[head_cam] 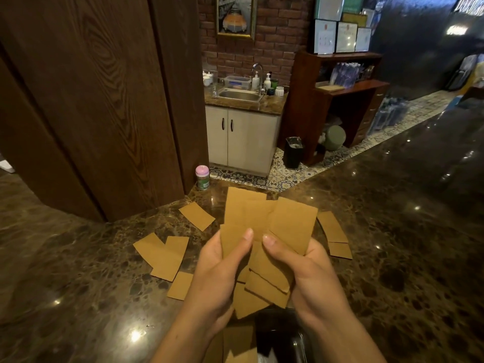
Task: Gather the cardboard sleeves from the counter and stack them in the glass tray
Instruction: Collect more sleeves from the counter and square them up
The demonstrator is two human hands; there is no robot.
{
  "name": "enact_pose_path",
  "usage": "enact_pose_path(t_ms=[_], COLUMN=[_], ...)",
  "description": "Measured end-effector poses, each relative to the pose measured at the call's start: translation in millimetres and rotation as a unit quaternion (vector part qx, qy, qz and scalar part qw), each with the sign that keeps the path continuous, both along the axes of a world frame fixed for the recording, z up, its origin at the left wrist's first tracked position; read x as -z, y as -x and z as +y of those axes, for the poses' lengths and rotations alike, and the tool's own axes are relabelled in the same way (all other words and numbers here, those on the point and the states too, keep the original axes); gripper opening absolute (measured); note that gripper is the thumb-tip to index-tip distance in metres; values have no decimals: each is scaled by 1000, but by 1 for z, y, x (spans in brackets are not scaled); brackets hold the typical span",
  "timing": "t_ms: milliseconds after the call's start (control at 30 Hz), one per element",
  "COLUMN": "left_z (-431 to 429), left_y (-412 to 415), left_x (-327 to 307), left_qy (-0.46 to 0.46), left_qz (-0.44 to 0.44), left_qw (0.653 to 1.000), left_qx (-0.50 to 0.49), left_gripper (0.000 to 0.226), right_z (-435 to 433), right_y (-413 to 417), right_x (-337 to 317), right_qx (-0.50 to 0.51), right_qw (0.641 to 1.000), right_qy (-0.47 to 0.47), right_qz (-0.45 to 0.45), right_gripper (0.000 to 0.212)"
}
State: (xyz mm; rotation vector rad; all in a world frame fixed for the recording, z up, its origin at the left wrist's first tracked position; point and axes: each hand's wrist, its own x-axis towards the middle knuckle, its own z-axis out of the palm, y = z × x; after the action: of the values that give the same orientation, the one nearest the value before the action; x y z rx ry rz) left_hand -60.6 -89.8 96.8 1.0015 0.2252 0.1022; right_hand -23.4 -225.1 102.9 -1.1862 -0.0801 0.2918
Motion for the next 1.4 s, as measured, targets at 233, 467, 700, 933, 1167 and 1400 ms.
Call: enact_pose_path(t_ms=[233, 467, 700, 933, 1167, 1400], left_z=[15, 22, 41, 44, 15, 22], left_y=[4, 4, 3, -3, -8, -14], left_x=[7, 6, -8, -7, -4, 3], left_qy=[-61, -224, -300, -284, -134, -248], left_qz=[2, -2, 0, 4, -13, -37], left_qw=[998, 975, 946, 957, 987, 963], left_qx=[-22, -4, 118, 67, -85, -97], left_gripper=[23, 32, 28, 33, 28, 9], right_z=[-13, -34, -61, -39, -17, -25], right_y=[-11, -33, -87, -101, -51, -33], right_x=[-9, -18, -56, -70, -30, -10], right_qx=[57, -62, -258, -349, -98, -50], right_qw=[997, 996, 910, 834, 985, 990], right_qy=[-40, 65, 297, 398, 137, 122], right_qz=[30, -12, -133, -157, -35, -53], right_gripper=[24, 32, 43, 16, 33, 24])
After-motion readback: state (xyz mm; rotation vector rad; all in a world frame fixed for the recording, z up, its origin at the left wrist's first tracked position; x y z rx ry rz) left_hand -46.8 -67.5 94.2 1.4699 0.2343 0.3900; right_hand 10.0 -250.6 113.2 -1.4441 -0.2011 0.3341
